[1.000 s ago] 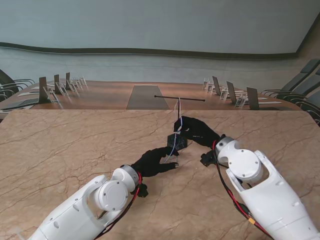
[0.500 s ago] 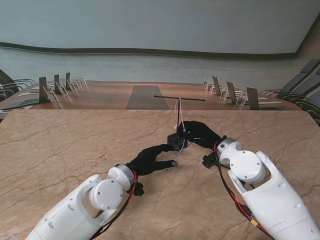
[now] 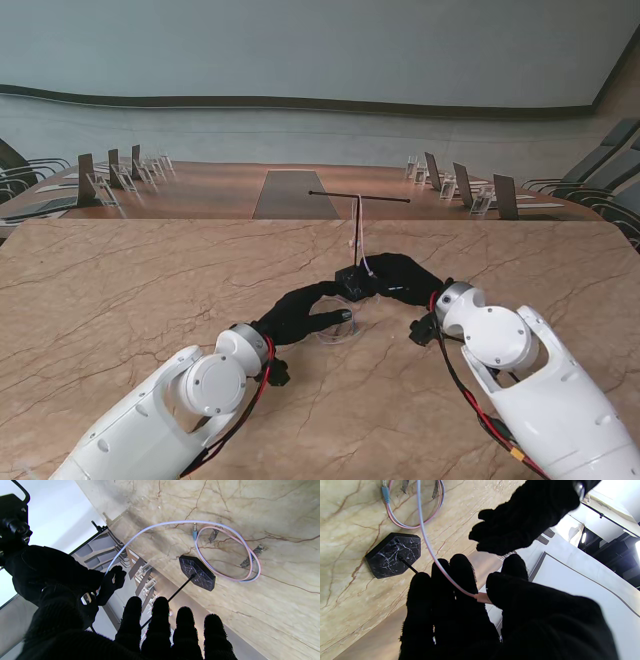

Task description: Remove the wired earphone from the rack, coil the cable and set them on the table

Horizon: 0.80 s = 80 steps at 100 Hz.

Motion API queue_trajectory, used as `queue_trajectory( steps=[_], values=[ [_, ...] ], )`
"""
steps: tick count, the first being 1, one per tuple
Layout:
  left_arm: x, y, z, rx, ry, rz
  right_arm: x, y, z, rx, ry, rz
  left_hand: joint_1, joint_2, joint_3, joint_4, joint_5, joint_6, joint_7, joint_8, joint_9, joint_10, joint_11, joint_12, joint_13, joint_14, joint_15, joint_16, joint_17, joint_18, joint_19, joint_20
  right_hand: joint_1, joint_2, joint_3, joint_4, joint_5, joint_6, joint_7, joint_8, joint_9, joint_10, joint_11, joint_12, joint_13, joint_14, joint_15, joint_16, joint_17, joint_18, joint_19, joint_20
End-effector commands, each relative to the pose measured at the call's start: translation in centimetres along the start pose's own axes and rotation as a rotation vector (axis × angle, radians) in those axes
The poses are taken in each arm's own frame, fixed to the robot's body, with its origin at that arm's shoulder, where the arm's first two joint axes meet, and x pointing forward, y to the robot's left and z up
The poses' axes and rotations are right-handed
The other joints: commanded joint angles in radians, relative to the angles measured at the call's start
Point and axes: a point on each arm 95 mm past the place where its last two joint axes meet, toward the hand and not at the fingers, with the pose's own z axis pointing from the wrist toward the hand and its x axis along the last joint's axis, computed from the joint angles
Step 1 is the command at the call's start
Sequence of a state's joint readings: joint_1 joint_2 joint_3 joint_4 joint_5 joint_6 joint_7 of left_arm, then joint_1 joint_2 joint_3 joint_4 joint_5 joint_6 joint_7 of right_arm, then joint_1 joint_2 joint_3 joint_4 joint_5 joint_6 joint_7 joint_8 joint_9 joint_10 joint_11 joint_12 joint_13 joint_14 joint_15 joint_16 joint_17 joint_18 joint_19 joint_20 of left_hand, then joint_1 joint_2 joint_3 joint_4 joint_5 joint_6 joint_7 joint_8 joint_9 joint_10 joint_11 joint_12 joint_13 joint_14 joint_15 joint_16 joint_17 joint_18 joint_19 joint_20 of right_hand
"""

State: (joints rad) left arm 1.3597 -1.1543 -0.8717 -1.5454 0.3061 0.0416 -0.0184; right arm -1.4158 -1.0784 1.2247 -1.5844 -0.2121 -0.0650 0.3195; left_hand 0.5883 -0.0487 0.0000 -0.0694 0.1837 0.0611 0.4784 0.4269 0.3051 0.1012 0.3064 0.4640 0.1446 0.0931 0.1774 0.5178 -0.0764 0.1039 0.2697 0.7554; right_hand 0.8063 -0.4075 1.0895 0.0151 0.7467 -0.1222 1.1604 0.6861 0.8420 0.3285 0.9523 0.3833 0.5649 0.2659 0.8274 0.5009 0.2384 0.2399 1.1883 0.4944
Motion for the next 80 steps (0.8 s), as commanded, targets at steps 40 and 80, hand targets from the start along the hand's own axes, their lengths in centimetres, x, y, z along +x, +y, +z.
queue_trajectory(
  steps=[40,80],
  values=[
    [0.5,-0.7,1.6,0.04,0.017,-0.136,-0.4,-1.3,-1.1,0.045,-0.025,-0.006,-0.097,0.131,-0.035,0.014,0.046,-0.031,-0.03,-0.012,0.058,-0.042,-0.039,-0.036,0.005,-0.046,-0.033,-0.046,0.012,-0.04,-0.069,-0.026,-0.027,-0.025,0.018,0.048,0.076,0.026,0.094,0.016,0.01,0.091,0.081,0.014,0.04,-0.009,0.07,0.041,-0.002,-0.009,0.072,0.031],
    [1.6,-1.3,4.0,0.047,0.08,-0.232,-0.3,-2.0,-1.9,0.095,-0.036,-0.028,-0.188,0.176,-0.047,0.008,0.127,-0.011,-0.057,-0.029,0.125,-0.006,-0.055,-0.057,0.048,-0.001,-0.009,-0.052,0.076,-0.038,-0.063,-0.041,-0.034,-0.029,0.018,0.067,0.083,0.017,0.096,0.039,0.008,0.101,0.112,0.019,0.041,-0.008,0.095,0.057,-0.001,-0.007,0.085,0.04]
  ],
)
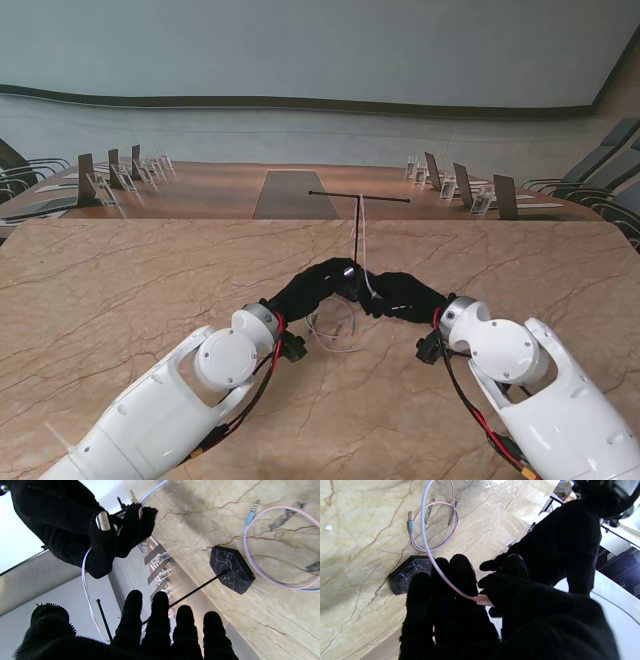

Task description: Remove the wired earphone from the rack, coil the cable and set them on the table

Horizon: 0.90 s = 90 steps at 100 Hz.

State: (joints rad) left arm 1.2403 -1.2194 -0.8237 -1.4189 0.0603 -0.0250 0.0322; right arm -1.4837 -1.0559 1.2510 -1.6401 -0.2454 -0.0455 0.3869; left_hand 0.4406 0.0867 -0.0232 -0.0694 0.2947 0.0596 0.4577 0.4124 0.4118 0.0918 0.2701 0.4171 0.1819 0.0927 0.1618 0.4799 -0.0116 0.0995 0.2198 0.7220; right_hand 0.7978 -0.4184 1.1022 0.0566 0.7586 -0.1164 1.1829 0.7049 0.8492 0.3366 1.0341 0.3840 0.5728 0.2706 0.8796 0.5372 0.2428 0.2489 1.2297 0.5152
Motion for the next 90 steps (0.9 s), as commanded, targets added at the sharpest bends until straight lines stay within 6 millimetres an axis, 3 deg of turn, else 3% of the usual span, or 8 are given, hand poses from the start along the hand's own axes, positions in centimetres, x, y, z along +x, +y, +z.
queue_trajectory(
  steps=[1,48,65,67,69,90],
  values=[
    [0.6,0.2,0.5,-0.001,0.016,-0.013,0.2,-0.5,-0.2,0.02,0.0,-0.007,-0.042,0.04,-0.024,0.008,0.02,-0.008,-0.037,-0.015,0.022,0.006,-0.018,-0.011,0.013,0.002,0.007,-0.014,0.013,-0.032,-0.012,-0.008,-0.026,-0.017,0.005,0.026,0.071,0.011,0.074,0.021,0.001,0.093,0.031,0.018,0.034,-0.013,0.043,0.02,-0.005,-0.016,0.043,0.02],
    [0.9,0.4,1.8,-0.015,0.026,-0.07,0.0,-2.0,-1.0,0.07,-0.038,-0.011,-0.066,0.039,-0.02,0.007,0.069,0.01,-0.064,-0.028,0.081,0.04,-0.032,-0.015,0.045,0.048,0.043,-0.023,0.048,-0.033,0.061,-0.037,-0.029,-0.025,0.013,0.032,0.076,0.008,0.072,0.029,0.003,0.096,0.041,0.018,0.034,-0.016,0.048,0.025,-0.007,-0.018,0.046,0.023],
    [0.9,0.5,2.4,-0.025,0.03,-0.089,0.0,-2.4,-1.3,0.084,-0.048,-0.013,-0.066,0.037,-0.019,0.007,0.07,0.009,-0.062,-0.024,0.108,0.05,-0.031,-0.014,0.066,0.062,0.06,-0.03,0.016,-0.04,0.209,-0.088,-0.032,-0.028,0.016,0.035,0.079,0.007,0.072,0.031,0.004,0.096,0.043,0.017,0.035,-0.015,0.05,0.026,-0.007,-0.018,0.046,0.024],
    [1.0,0.5,2.5,-0.027,0.032,-0.091,0.0,-2.4,-1.4,0.085,-0.049,-0.013,-0.069,0.036,-0.02,0.007,0.074,0.012,-0.063,-0.026,0.114,0.048,-0.03,-0.015,0.068,0.062,0.064,-0.034,0.005,-0.041,0.262,-0.139,-0.033,-0.029,0.016,0.035,0.079,0.008,0.072,0.032,0.004,0.097,0.043,0.017,0.034,-0.016,0.05,0.026,-0.007,-0.018,0.046,0.024],
    [1.0,0.6,2.6,-0.027,0.034,-0.093,0.0,-2.5,-1.4,0.086,-0.05,-0.013,-0.07,0.036,-0.021,0.006,0.074,0.014,-0.064,-0.027,0.117,0.048,-0.03,-0.016,0.07,0.062,0.065,-0.035,0.003,-0.042,0.277,-0.152,-0.032,-0.03,0.017,0.036,0.079,0.008,0.072,0.032,0.005,0.097,0.043,0.017,0.034,-0.015,0.05,0.026,-0.008,-0.018,0.046,0.024],
    [1.6,0.8,3.7,-0.048,0.056,-0.124,0.0,-2.7,-1.7,0.093,-0.054,-0.012,-0.089,0.036,-0.024,0.004,0.117,0.042,-0.075,-0.042,0.171,0.063,-0.047,-0.037,0.107,0.073,0.082,-0.048,0.006,-0.047,0.378,-0.203,-0.034,-0.032,0.019,0.038,0.081,0.008,0.07,0.032,0.006,0.098,0.044,0.015,0.036,-0.015,0.05,0.027,-0.008,-0.019,0.045,0.025]
  ],
)
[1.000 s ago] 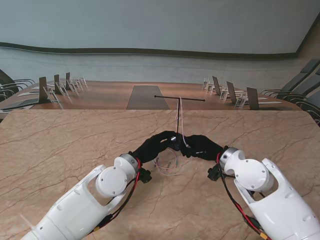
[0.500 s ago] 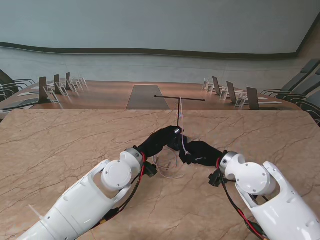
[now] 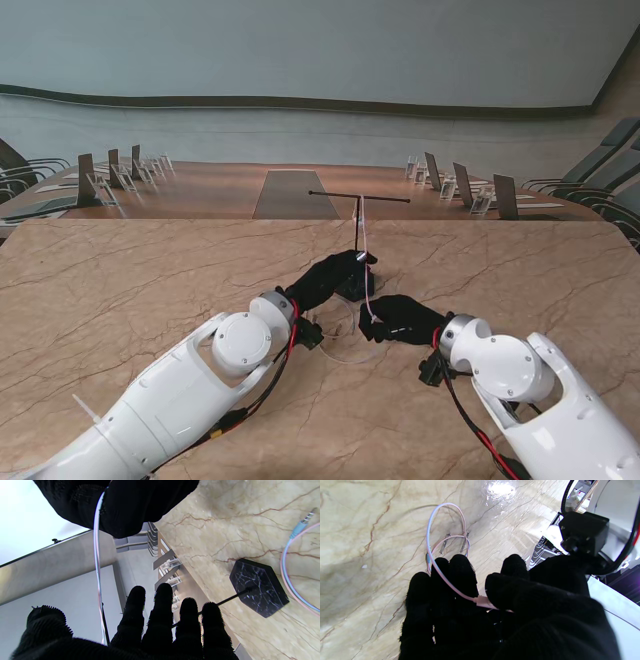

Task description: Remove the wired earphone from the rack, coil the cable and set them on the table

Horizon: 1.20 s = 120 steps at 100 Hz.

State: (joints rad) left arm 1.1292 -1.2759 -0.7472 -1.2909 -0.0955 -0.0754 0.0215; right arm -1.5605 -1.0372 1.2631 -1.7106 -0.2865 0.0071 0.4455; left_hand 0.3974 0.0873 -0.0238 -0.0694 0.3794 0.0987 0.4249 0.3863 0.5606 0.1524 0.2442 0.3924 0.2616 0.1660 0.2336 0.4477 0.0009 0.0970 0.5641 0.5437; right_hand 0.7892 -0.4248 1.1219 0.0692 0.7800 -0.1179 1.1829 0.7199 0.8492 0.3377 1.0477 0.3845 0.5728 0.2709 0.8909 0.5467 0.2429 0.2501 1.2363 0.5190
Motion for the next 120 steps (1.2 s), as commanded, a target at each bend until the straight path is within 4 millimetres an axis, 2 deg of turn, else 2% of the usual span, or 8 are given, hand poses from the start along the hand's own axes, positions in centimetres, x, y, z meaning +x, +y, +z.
queue_trajectory(
  steps=[1,75,88,92,97,102,108,120],
  values=[
    [0.8,0.4,0.7,-0.013,0.024,-0.009,0.1,-0.4,-0.1,0.009,0.001,0.002,-0.048,0.036,-0.024,0.004,0.032,0.003,-0.043,-0.017,0.022,0.003,-0.021,-0.012,0.027,-0.001,0.01,-0.017,-0.007,-0.046,0.034,-0.026,-0.025,-0.026,0.0,0.025,0.06,0.009,0.07,0.017,0.006,0.097,0.031,0.014,0.036,-0.015,0.039,0.017,-0.008,-0.02,0.039,0.021],
    [2.1,-0.3,3.2,0.019,0.081,-0.087,0.1,0.0,-0.5,0.027,-0.007,-0.003,-0.066,0.032,-0.024,0.005,0.064,0.017,-0.031,-0.016,0.113,0.037,-0.008,-0.022,0.107,0.039,0.066,-0.032,0.058,-0.013,0.156,-0.095,-0.031,-0.034,0.011,0.032,0.065,0.011,0.07,0.015,0.011,0.101,0.034,0.012,0.038,-0.014,0.041,0.018,-0.008,-0.02,0.04,0.023],
    [1.9,0.1,3.5,0.018,0.076,-0.107,0.3,0.1,-0.6,0.024,0.001,-0.004,-0.066,0.024,-0.023,0.006,0.057,-0.002,-0.037,-0.019,0.105,0.036,-0.011,-0.027,0.103,0.043,0.066,-0.04,0.056,-0.011,0.159,-0.112,-0.033,-0.035,0.014,0.033,0.066,0.011,0.069,0.014,0.013,0.101,0.035,0.011,0.041,-0.014,0.043,0.019,-0.007,-0.019,0.04,0.024],
    [1.8,0.3,3.6,0.018,0.074,-0.112,0.3,0.1,-0.6,0.026,0.0,-0.006,-0.062,0.017,-0.021,0.007,0.062,-0.006,-0.035,-0.018,0.108,0.061,-0.011,-0.028,0.109,0.055,0.069,-0.041,0.064,0.003,0.164,-0.116,-0.034,-0.036,0.015,0.034,0.067,0.01,0.07,0.014,0.014,0.101,0.035,0.011,0.041,-0.015,0.043,0.018,-0.005,-0.018,0.041,0.024],
    [1.8,0.4,3.7,0.019,0.072,-0.119,0.3,0.1,-0.6,0.031,-0.002,-0.009,-0.058,0.012,-0.02,0.008,0.061,-0.01,-0.036,-0.018,0.111,0.052,-0.011,-0.029,0.112,0.06,0.071,-0.043,0.066,0.011,0.167,-0.12,-0.035,-0.036,0.016,0.035,0.067,0.009,0.07,0.013,0.014,0.1,0.036,0.011,0.041,-0.014,0.042,0.018,-0.005,-0.018,0.041,0.024],
    [1.8,0.4,3.7,0.021,0.074,-0.124,0.3,0.0,-0.6,0.036,-0.006,-0.01,-0.055,0.009,-0.019,0.008,0.076,-0.014,-0.028,-0.015,0.121,0.067,-0.006,-0.029,0.123,0.065,0.077,-0.043,0.078,0.017,0.174,-0.122,-0.035,-0.036,0.016,0.035,0.066,0.01,0.07,0.013,0.014,0.101,0.035,0.011,0.041,-0.014,0.042,0.018,-0.006,-0.018,0.041,0.024],
    [1.8,0.4,3.8,0.026,0.079,-0.127,0.2,-0.1,-0.5,0.041,-0.009,-0.007,-0.051,0.008,-0.018,0.009,0.095,-0.009,-0.02,-0.012,0.138,0.049,0.001,-0.027,0.133,0.065,0.085,-0.043,0.084,0.019,0.185,-0.122,-0.035,-0.036,0.016,0.035,0.066,0.011,0.07,0.013,0.014,0.101,0.036,0.011,0.042,-0.013,0.043,0.018,-0.005,-0.018,0.041,0.024],
    [2.1,0.1,3.9,0.035,0.09,-0.135,0.2,-0.3,-0.3,0.046,-0.013,-0.002,-0.045,0.015,-0.017,0.008,0.141,0.008,-0.009,-0.01,0.161,0.055,0.009,-0.026,0.149,0.071,0.1,-0.043,0.095,0.023,0.204,-0.122,-0.035,-0.036,0.017,0.035,0.065,0.012,0.07,0.013,0.014,0.102,0.036,0.011,0.042,-0.013,0.043,0.019,-0.006,-0.018,0.041,0.024]
  ],
)
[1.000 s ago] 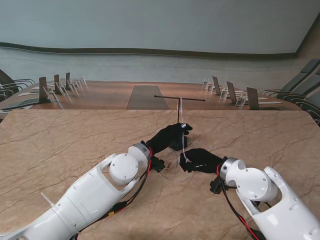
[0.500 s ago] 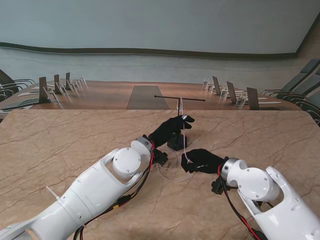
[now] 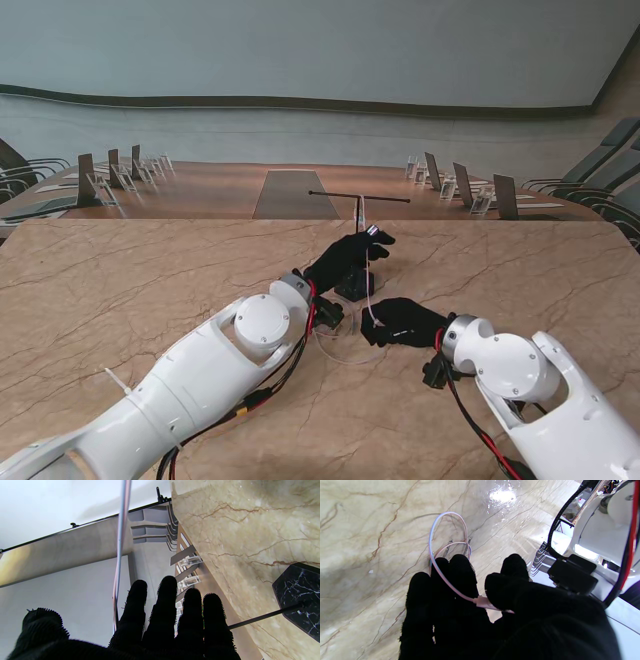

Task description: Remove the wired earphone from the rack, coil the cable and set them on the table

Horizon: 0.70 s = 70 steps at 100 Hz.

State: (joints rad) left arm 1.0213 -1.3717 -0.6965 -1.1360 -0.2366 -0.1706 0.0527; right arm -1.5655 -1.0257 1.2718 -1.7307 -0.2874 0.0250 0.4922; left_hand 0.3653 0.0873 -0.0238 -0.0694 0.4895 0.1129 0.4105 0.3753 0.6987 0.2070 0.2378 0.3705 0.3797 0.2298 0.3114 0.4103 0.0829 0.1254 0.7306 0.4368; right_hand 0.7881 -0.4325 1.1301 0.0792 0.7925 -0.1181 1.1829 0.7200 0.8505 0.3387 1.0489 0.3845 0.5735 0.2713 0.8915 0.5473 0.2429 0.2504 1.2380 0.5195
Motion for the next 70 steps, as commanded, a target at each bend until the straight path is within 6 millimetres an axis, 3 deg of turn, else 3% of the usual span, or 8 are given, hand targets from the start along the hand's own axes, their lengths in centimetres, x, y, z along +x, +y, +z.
queue_trajectory(
  steps=[1,5,29,47,70],
  values=[
    [0.5,0.1,0.3,0.004,0.017,-0.014,0.0,-0.3,0.2,0.008,-0.002,0.005,-0.011,0.017,-0.015,0.009,0.036,-0.001,0.006,0.001,0.026,0.001,0.017,-0.004,0.034,0.007,0.023,-0.005,0.015,-0.005,0.039,-0.015,-0.034,-0.028,0.008,0.025,0.053,0.012,0.07,0.012,0.013,0.101,0.035,0.011,0.041,-0.014,0.043,0.018,-0.006,-0.018,0.039,0.023],
    [0.6,0.0,0.3,0.006,0.021,-0.016,0.0,-0.3,0.2,0.009,-0.002,0.006,-0.006,0.025,-0.014,0.009,0.049,0.008,0.004,-0.002,0.033,0.026,0.015,-0.007,0.041,0.01,0.028,-0.006,0.02,-0.004,0.046,-0.015,-0.033,-0.028,0.009,0.025,0.052,0.013,0.069,0.012,0.014,0.102,0.036,0.011,0.042,-0.014,0.043,0.018,-0.006,-0.019,0.039,0.023],
    [1.5,-0.6,0.7,0.001,0.041,-0.02,0.1,-0.4,0.3,0.02,-0.008,0.008,0.015,0.039,-0.015,0.008,0.112,0.062,-0.004,-0.016,0.081,0.034,0.02,-0.012,0.074,0.038,0.056,-0.011,0.053,0.025,0.078,-0.012,-0.033,-0.031,0.012,0.025,0.052,0.015,0.071,0.008,0.017,0.103,0.037,0.012,0.047,-0.016,0.044,0.018,-0.001,-0.02,0.04,0.023],
    [2.1,-1.0,1.0,-0.004,0.061,-0.018,0.2,-0.3,0.5,0.023,-0.007,0.008,0.029,0.052,-0.013,0.008,0.164,0.064,-0.001,-0.022,0.127,0.042,0.025,-0.015,0.106,0.056,0.079,-0.015,0.079,0.049,0.103,-0.006,-0.035,-0.03,0.012,0.024,0.051,0.016,0.071,0.005,0.017,0.103,0.038,0.012,0.048,-0.016,0.044,0.017,0.001,-0.022,0.041,0.023],
    [2.4,-1.8,1.2,-0.038,0.05,0.001,0.4,0.0,0.8,0.032,-0.003,0.002,0.038,0.066,-0.011,0.01,0.155,0.063,-0.017,-0.028,0.12,0.044,0.016,-0.017,0.098,0.056,0.074,-0.023,0.072,0.046,0.093,-0.013,-0.036,-0.033,0.015,0.025,0.052,0.016,0.074,0.002,0.021,0.104,0.04,0.014,0.054,-0.016,0.046,0.017,0.007,-0.022,0.042,0.023]
  ],
)
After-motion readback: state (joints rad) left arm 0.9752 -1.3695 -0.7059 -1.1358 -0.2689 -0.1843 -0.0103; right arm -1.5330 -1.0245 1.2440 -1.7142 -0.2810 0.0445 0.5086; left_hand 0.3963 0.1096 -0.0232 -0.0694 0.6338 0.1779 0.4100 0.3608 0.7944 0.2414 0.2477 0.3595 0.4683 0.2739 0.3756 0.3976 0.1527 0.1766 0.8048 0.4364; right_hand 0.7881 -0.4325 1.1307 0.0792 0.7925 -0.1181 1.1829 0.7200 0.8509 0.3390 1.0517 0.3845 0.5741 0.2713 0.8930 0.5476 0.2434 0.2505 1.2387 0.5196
